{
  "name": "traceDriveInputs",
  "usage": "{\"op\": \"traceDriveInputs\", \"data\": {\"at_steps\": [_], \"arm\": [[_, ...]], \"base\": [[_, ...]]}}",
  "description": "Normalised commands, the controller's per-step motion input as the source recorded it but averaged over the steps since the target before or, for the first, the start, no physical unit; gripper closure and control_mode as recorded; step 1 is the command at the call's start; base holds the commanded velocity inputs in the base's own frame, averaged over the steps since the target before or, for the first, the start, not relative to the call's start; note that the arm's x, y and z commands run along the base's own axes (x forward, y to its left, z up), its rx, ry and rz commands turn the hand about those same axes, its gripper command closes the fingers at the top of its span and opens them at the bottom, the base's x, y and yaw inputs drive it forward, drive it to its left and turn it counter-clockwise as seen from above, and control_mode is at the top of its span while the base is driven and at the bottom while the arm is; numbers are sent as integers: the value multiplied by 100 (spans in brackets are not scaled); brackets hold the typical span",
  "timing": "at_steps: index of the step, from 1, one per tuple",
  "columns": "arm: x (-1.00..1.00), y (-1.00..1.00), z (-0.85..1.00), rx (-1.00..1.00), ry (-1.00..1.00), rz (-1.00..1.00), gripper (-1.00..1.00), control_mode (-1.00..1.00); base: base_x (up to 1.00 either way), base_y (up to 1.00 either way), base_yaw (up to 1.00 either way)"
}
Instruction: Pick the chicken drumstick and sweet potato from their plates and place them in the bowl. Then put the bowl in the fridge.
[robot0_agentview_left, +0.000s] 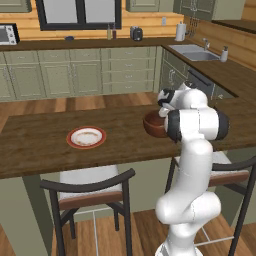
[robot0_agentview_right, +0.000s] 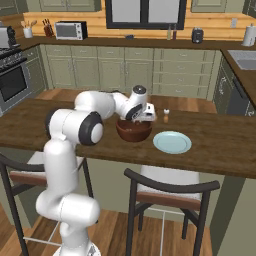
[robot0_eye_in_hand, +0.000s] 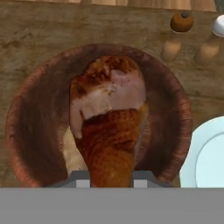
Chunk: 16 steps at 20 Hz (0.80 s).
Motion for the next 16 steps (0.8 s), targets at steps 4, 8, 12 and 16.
{"op": "traceDriveInputs", "data": {"at_steps": [4,8,12,16], "arm": [[30,-6,-29,0,3,10,100,-100],[37,0,-22,0,3,8,100,-100],[26,0,-25,0,7,8,100,-100],[17,0,-29,0,14,6,100,-100]], "base": [[0,0,0],[0,0,0],[0,0,0],[0,0,0]]}}
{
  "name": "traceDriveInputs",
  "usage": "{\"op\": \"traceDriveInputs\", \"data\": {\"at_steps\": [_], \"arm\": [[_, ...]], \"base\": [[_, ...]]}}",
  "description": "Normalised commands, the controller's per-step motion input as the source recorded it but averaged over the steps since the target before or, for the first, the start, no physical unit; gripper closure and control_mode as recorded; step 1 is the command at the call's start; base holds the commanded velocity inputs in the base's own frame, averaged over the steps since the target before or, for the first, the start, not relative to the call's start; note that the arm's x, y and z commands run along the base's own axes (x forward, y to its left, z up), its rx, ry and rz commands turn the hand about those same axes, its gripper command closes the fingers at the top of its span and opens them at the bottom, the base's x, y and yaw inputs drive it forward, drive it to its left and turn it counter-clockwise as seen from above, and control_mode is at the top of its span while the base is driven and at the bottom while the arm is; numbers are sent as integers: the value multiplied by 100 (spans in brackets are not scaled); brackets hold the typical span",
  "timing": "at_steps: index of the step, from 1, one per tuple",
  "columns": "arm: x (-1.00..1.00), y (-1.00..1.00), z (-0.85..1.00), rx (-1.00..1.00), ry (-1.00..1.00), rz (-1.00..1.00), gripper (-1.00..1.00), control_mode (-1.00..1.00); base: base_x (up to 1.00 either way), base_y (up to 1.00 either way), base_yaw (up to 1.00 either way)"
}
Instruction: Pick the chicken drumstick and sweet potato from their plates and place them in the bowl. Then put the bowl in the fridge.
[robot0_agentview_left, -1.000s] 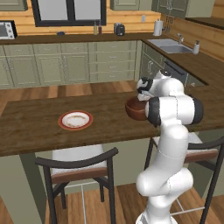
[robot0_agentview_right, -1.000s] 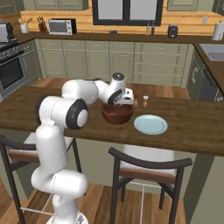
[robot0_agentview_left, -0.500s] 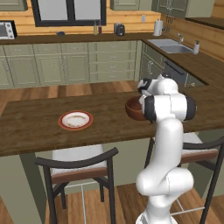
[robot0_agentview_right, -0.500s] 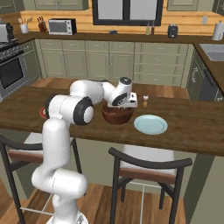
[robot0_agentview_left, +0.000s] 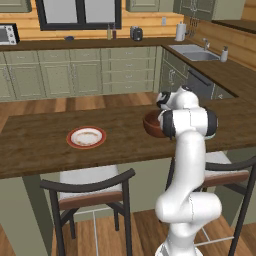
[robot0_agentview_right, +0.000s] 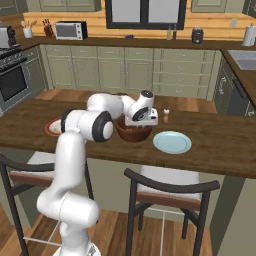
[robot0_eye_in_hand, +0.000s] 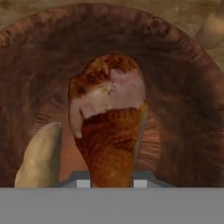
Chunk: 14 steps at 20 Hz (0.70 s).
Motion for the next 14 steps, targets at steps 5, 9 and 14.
{"op": "traceDriveInputs", "data": {"at_steps": [5,9,14], "arm": [[17,10,-9,0,10,4,100,-100],[19,28,-1,0,6,3,-100,-100],[24,17,-17,-1,12,5,-100,-100]], "base": [[0,0,0],[0,0,0],[0,0,0]]}}
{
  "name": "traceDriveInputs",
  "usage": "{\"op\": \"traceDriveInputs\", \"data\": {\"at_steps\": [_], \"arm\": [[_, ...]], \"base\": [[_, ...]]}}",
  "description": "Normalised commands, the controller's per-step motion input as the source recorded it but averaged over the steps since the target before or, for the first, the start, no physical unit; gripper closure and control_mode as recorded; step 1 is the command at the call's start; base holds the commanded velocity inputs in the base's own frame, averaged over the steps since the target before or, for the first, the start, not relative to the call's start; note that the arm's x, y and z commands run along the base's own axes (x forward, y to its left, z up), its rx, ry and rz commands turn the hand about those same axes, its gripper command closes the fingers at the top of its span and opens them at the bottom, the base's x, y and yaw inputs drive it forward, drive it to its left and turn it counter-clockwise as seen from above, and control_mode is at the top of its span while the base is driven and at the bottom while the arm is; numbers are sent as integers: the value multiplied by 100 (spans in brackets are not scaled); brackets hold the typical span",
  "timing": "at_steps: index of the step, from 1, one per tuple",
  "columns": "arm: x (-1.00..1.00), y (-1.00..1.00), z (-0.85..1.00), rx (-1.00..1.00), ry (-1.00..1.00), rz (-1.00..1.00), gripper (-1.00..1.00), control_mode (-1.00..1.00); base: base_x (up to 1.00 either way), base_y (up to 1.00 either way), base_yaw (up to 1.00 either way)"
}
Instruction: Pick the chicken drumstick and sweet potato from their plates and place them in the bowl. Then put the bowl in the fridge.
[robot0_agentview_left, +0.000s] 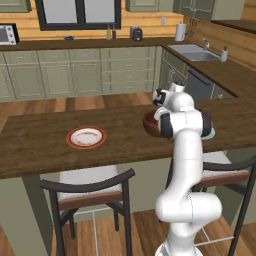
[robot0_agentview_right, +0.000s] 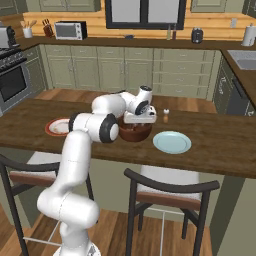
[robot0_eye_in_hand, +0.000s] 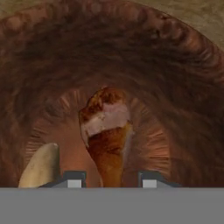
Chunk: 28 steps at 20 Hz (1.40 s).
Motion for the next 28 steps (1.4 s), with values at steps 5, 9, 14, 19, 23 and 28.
{"op": "traceDriveInputs", "data": {"at_steps": [5,9,14,19,23,28], "arm": [[7,1,-23,-2,8,6,-100,-100],[-25,7,39,0,0,8,-100,-100],[-66,77,27,-2,0,6,-100,-100],[-90,81,-9,-10,0,11,-100,-100],[-86,11,-18,-16,-6,6,-100,-100],[-23,0,-15,-14,-12,0,-100,-100]], "base": [[0,0,0],[0,0,0],[0,0,0],[0,0,0],[0,0,0],[0,0,0]]}}
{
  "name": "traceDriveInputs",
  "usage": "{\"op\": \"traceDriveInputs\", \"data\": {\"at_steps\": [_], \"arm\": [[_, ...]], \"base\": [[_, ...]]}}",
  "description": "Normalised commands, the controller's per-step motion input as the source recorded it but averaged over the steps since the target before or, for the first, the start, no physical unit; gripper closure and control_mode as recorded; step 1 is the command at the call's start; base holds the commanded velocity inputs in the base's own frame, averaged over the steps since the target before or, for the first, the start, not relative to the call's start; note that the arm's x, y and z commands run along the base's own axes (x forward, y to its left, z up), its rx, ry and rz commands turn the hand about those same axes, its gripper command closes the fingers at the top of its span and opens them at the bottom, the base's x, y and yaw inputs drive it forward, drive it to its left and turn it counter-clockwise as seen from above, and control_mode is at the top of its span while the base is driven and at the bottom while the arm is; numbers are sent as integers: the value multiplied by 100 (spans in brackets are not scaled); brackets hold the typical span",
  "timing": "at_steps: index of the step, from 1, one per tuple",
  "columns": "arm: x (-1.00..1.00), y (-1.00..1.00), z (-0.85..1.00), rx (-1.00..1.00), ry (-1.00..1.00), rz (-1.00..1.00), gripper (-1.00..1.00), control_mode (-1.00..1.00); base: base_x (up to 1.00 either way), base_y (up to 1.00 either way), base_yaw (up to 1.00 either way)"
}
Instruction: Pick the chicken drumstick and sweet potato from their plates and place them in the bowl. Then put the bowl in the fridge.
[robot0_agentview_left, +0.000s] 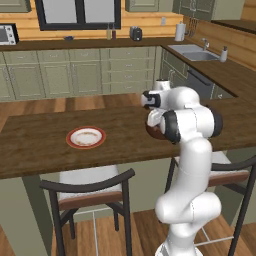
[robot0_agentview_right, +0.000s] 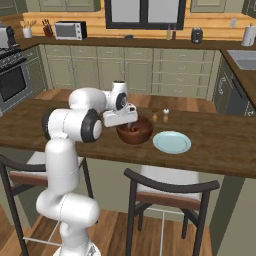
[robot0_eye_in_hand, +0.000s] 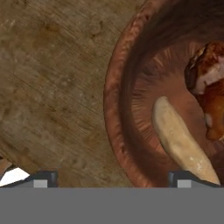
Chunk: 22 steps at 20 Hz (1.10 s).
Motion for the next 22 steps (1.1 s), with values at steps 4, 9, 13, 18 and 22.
{"op": "traceDriveInputs", "data": {"at_steps": [4,9,13,18,22], "arm": [[0,0,-9,-8,-9,0,-100,-100],[31,0,-9,-5,-2,1,-100,-100],[39,0,-11,-5,0,2,-100,-100],[27,0,-10,-1,0,4,-100,-100],[25,0,-28,0,0,6,-100,-100]], "base": [[0,0,0],[0,0,0],[0,0,0],[0,0,0],[0,0,0]]}}
